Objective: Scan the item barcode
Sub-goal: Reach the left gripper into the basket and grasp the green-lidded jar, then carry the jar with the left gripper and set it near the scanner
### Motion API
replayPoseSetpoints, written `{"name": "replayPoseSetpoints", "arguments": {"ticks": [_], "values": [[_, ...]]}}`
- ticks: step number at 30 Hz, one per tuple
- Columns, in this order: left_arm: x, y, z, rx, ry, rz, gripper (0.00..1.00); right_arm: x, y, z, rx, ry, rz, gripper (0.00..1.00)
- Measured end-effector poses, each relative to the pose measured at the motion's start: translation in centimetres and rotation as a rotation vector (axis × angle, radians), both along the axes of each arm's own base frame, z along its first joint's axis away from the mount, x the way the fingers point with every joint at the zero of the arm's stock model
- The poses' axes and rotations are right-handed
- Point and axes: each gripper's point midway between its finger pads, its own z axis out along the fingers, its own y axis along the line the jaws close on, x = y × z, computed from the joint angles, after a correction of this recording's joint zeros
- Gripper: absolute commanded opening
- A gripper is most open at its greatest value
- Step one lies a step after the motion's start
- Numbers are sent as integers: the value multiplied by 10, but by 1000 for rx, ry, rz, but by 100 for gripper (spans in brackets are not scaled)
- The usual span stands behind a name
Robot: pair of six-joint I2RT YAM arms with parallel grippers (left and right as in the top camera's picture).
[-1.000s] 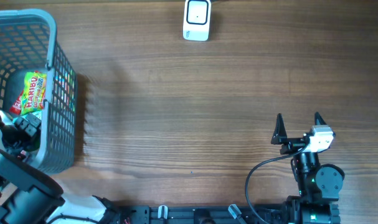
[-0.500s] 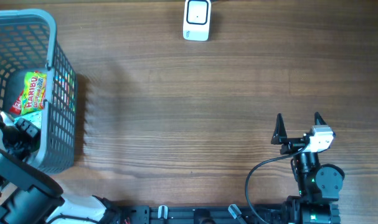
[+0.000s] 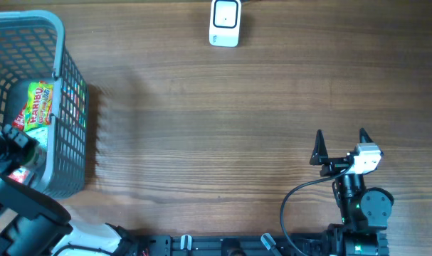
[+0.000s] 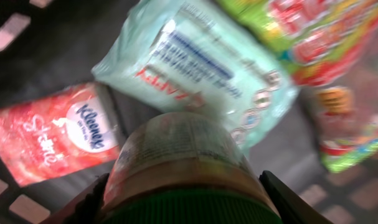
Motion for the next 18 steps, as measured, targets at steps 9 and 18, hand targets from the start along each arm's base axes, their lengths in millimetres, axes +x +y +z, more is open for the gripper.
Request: {"name": "replayPoseSetpoints", "arguments": {"ticks": [9,18], "values": [[62,-5,92,102,-257,-108,59,0,0,0,0,0,0,100],[93,-68,222,319,-548,-291,57,0,0,0,0,0,0,100]]}}
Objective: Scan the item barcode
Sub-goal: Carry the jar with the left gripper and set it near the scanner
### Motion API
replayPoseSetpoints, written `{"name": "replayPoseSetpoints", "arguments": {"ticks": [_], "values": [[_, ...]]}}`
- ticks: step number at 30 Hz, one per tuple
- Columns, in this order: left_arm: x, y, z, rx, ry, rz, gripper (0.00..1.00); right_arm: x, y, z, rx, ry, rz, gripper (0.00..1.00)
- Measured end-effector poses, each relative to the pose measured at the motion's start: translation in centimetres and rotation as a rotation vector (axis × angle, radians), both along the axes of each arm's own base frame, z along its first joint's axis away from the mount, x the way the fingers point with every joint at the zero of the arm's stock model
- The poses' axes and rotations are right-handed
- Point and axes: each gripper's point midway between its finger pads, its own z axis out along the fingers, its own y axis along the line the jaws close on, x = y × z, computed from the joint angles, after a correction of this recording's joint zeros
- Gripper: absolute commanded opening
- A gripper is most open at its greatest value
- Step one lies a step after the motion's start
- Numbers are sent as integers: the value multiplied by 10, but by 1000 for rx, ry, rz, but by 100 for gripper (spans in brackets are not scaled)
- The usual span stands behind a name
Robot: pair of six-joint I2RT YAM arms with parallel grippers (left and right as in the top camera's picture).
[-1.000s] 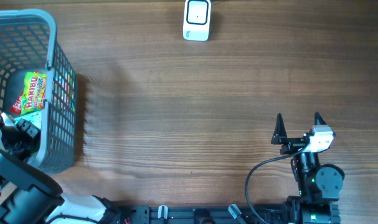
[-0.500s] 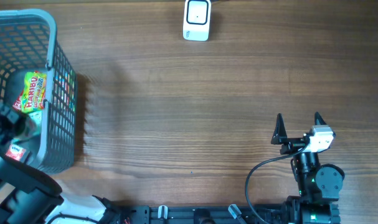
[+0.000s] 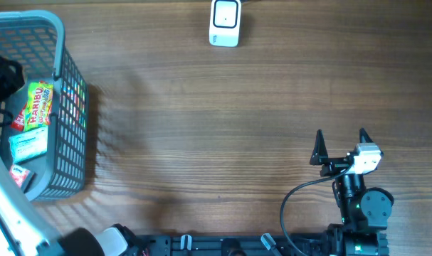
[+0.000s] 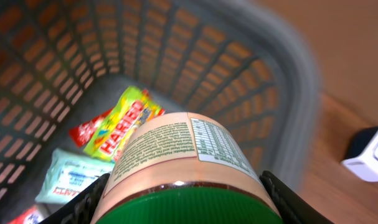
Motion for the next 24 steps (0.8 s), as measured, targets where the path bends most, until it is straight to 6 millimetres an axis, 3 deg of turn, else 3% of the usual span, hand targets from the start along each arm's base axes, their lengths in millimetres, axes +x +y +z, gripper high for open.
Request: {"name": "replayPoseSetpoints", "arguments": {"ticks": [5,11,19,22,24], "values": [[-6,-34,35,34,-91,-50,57,0,0,0,0,0,0,100],[2,-125,53,7,-136,-271,57,0,0,0,0,0,0,100],[8,-240,28,-103,-30,-520,58,0,0,0,0,0,0,100],[18,-298,-12,-138,107,-624,59,0,0,0,0,0,0,100],[23,-319,-33,-149,174,-641,60,0,0,0,0,0,0,100]]}}
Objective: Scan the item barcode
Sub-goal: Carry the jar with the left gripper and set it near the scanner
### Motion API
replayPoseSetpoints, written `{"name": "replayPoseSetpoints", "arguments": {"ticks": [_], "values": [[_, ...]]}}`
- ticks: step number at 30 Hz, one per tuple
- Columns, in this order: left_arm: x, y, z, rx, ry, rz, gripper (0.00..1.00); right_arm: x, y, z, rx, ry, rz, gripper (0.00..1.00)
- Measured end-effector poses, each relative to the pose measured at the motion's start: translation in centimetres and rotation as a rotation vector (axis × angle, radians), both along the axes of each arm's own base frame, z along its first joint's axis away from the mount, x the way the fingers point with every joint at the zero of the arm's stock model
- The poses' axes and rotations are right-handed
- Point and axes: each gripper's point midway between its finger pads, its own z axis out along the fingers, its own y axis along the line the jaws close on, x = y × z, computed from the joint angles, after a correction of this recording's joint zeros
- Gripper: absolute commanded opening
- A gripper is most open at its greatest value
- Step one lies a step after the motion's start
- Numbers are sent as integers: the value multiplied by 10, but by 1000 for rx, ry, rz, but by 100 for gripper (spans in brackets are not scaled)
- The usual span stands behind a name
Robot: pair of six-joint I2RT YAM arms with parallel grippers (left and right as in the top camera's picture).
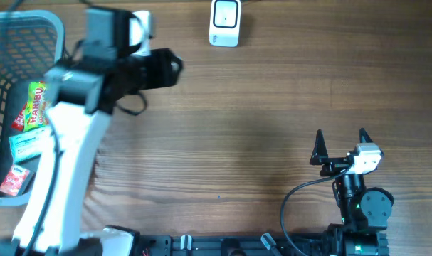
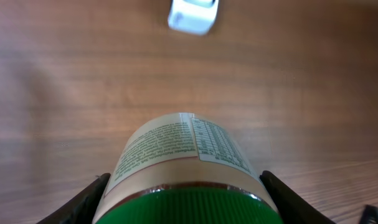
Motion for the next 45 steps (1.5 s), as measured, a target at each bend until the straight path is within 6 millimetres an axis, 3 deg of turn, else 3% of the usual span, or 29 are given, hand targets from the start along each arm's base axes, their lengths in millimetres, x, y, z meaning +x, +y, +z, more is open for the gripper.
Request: {"name": "replayPoseSetpoints", "arguments": {"ticks": [1,5,6,11,13,16,18,20,21,22,28,33,36,41,45], "values": [[2,-10,-10,2,30,-10,60,0,0,0,0,0,0,100],[3,-69,-85,39,244,-59,59,0,0,0,0,0,0,100],[2,-86,-113,57,311,-52,59,0,0,0,0,0,0,100],[-9,-117,-185,110,493,52,60,0,0,0,0,0,0,100],[-16,-127,-214,130,563,154,68,0,0,0,0,0,0,100],[-14,-149,-234,86,577,286,61,0,0,0,0,0,0,99],[-12,-163,-238,36,573,368,59,0,0,0,0,0,0,100],[-13,-176,-240,-17,581,456,67,0,0,0,0,0,0,99],[-13,-182,-239,-44,583,493,78,0,0,0,0,0,0,100],[-14,-186,-239,-80,595,583,100,0,0,0,0,0,0,100],[-22,-174,-242,-50,622,682,100,0,0,0,0,0,0,100],[-16,-173,-232,-8,558,548,100,0,0,0,0,0,0,100],[-5,-178,-204,9,453,366,100,0,0,0,0,0,0,100],[10,-178,-133,32,232,40,100,0,0,0,0,0,0,100],[11,-169,-132,96,208,-84,100,0,0,0,0,0,0,100]]}}
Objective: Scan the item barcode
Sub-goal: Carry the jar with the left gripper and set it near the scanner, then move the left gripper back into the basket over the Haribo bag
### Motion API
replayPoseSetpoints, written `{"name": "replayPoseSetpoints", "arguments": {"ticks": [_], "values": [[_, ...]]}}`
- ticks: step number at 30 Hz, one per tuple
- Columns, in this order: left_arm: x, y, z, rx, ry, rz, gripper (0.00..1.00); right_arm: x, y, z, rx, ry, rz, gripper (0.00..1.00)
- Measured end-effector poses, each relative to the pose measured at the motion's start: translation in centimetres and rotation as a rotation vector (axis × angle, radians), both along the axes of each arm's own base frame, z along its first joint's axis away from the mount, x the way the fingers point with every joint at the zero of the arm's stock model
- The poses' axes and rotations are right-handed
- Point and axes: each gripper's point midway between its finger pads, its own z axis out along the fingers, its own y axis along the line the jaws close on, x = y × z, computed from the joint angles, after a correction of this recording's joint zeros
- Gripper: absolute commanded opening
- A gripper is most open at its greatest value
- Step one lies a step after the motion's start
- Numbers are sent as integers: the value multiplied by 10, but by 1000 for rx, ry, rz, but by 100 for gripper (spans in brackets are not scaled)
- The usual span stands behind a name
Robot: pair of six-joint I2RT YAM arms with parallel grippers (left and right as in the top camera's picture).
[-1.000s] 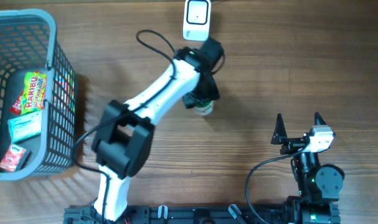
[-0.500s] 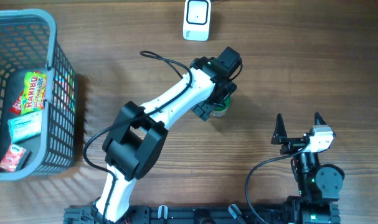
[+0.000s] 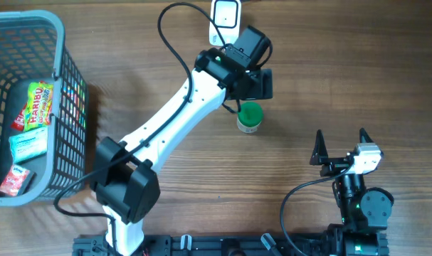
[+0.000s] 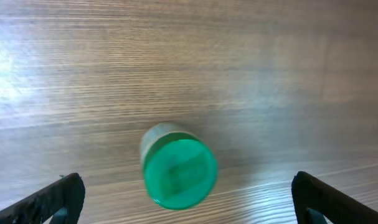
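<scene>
A jar with a green lid stands upright on the wooden table, in front of the white barcode scanner. Seen from straight above, the green lid hides the jar's label. My left gripper hovers over the jar, open wide, its fingers far out on either side and touching nothing. My right gripper rests open at the near right, empty.
A grey mesh basket stands at the far left, holding a Haribo bag, a pale tissue pack and a small red pack. My left arm stretches diagonally across the table's middle.
The left gripper held the jar in the air left of the scanner. Now the jar stands on the table in front of the scanner, and the left gripper is open above it.
My left gripper was shut on the jar down in the basket among the packs. Then it held the jar above the basket, then over the table near the scanner. Now the jar stands free on the table. The right arm never moved.
</scene>
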Motion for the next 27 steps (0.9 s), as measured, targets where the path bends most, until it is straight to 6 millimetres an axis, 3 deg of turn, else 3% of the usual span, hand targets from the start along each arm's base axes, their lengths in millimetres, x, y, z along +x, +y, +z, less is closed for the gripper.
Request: {"name": "replayPoseSetpoints", "arguments": {"ticks": [9,11,13,15,17,19,21,24,26,27], "values": [[1,2,-2,41,-29,-92,100,0,0,0,0,0,0,99],[6,17,3,66,-36,-67,100,0,0,0,0,0,0,100],[13,41,26,75,-66,-27,100,0,0,0,0,0,0,100],[23,77,74,63,-140,43,100,0,0,0,0,0,0,100],[30,131,144,17,-286,167,100,0,0,0,0,0,0,100],[23,183,193,-10,-391,285,100,0,0,0,0,0,0,100],[-1,266,241,-4,-501,499,100,0,0,0,0,0,0,100],[-36,340,258,7,-518,758,100,0,0,0,0,0,0,100],[-51,388,252,18,-482,951,100,0,0,0,0,0,0,100],[-54,402,248,20,-471,1006,100,0,0,0,0,0,0,99]]}}
